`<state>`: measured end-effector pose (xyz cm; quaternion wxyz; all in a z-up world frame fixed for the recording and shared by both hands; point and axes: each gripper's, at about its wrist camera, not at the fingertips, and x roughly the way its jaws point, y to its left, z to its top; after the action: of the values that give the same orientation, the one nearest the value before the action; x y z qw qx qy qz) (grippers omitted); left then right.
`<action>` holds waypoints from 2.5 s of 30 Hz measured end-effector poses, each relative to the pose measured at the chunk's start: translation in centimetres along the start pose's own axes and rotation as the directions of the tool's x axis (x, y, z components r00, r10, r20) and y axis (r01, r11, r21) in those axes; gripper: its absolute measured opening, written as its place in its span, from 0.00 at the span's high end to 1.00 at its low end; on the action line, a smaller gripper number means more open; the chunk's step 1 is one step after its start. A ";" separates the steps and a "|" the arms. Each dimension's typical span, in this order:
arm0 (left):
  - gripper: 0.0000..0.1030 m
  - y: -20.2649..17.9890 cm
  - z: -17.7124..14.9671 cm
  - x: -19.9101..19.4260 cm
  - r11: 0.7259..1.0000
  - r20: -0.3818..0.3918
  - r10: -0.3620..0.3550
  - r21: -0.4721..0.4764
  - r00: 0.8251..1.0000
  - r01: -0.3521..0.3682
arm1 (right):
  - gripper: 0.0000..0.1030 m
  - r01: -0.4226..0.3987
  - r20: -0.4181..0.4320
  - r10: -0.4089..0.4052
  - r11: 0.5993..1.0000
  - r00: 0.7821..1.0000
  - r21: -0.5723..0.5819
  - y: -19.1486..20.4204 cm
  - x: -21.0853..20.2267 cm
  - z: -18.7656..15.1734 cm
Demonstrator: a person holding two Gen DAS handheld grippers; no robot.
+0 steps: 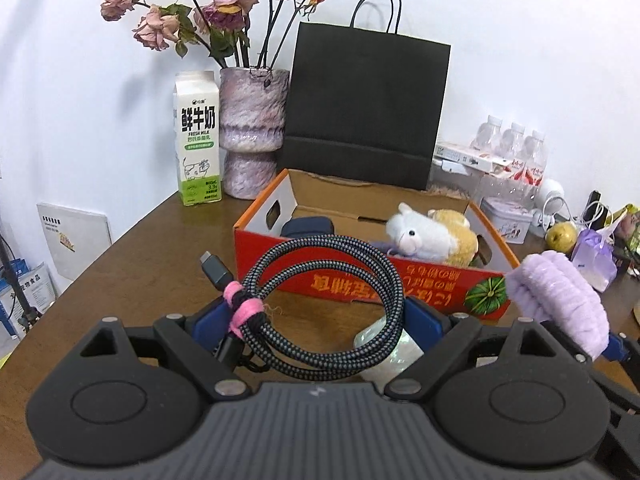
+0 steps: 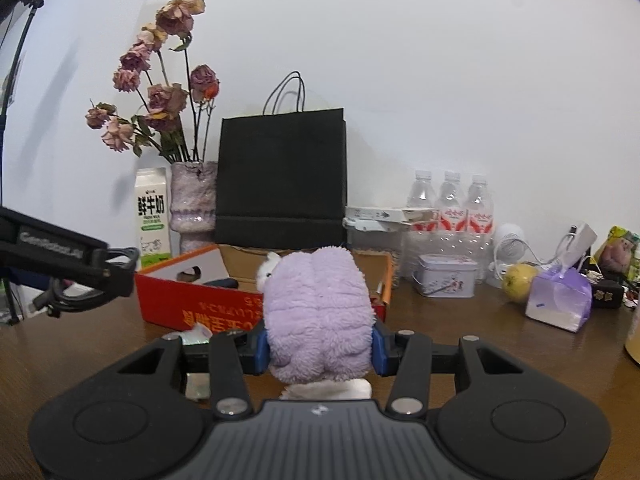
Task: Organize objects
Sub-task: 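Carry the black cable and lavender cloth in both grippers over the red box, then open the right gripper dropping the cloth while the left releases the cable into the box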
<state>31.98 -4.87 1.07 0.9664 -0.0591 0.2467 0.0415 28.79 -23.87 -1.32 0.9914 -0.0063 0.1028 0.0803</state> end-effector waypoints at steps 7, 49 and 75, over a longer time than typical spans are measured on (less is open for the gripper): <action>0.11 -0.7 1.4 0.8 1.000 0.035 -0.004 -0.015 0.999 0.005 | 0.56 -0.015 0.017 0.015 1.000 1.000 0.019 0.5 1.7 1.3; 0.11 -2.7 8.7 11.7 1.000 0.113 -0.001 0.000 0.994 0.001 | 0.56 -0.039 0.026 0.038 0.998 0.999 0.047 -0.1 15.8 7.0; 0.11 -2.6 10.2 17.4 0.999 0.074 0.003 0.032 0.997 -0.005 | 0.56 -0.027 -0.096 0.029 1.000 0.995 0.013 -0.4 21.3 7.4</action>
<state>52.25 -5.22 1.80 0.9756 -0.0415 0.2115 0.0418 50.92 -20.73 1.55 0.9841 -0.0029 0.1510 0.0932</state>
